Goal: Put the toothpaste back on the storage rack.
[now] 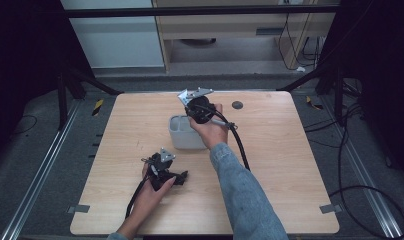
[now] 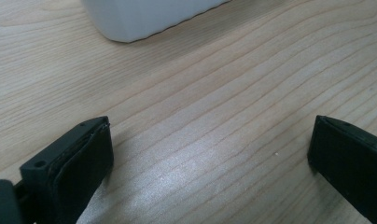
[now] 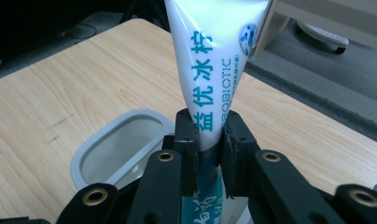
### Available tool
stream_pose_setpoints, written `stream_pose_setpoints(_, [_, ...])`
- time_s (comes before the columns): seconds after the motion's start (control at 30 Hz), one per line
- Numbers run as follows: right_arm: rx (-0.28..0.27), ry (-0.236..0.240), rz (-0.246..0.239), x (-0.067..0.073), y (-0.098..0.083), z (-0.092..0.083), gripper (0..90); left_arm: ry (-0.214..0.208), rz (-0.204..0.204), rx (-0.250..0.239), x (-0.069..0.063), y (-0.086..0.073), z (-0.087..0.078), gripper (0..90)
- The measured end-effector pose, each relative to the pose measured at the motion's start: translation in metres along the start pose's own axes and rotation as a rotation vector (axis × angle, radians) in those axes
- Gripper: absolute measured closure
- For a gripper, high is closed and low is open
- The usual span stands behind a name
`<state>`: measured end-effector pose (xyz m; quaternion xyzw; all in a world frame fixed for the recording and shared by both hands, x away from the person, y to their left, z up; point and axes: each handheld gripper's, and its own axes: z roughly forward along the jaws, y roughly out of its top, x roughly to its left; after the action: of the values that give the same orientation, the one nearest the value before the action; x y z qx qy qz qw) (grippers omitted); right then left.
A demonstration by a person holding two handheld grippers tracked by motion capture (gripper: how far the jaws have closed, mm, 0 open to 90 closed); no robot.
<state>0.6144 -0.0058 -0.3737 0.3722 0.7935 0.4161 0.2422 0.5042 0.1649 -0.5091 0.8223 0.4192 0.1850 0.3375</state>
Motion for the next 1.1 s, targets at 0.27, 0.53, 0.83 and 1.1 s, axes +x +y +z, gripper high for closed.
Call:
stream_pose_setpoints(0.27, [0.002,0.001,-0.026,0.005,0.000,-0.002,78.4,0.000,0.000,0.000,0.000,0.000,0.000,0.0])
stream_pose_setpoints(0.53, [0.021,0.014,-0.035,0.010,-0.001,0.004,78.2,0.000,0.000,0.000,0.000,0.000,0.000,0.0])
stream_pose_setpoints(0.83, [0.050,0.024,-0.051,0.015,-0.007,0.009,78.3,0.000,0.000,0.000,0.000,0.000,0.000,0.0])
stream_pose_setpoints(1.1, [0.066,0.029,-0.053,0.015,-0.007,0.010,78.1,0.000,0.000,0.000,0.000,0.000,0.000,0.0])
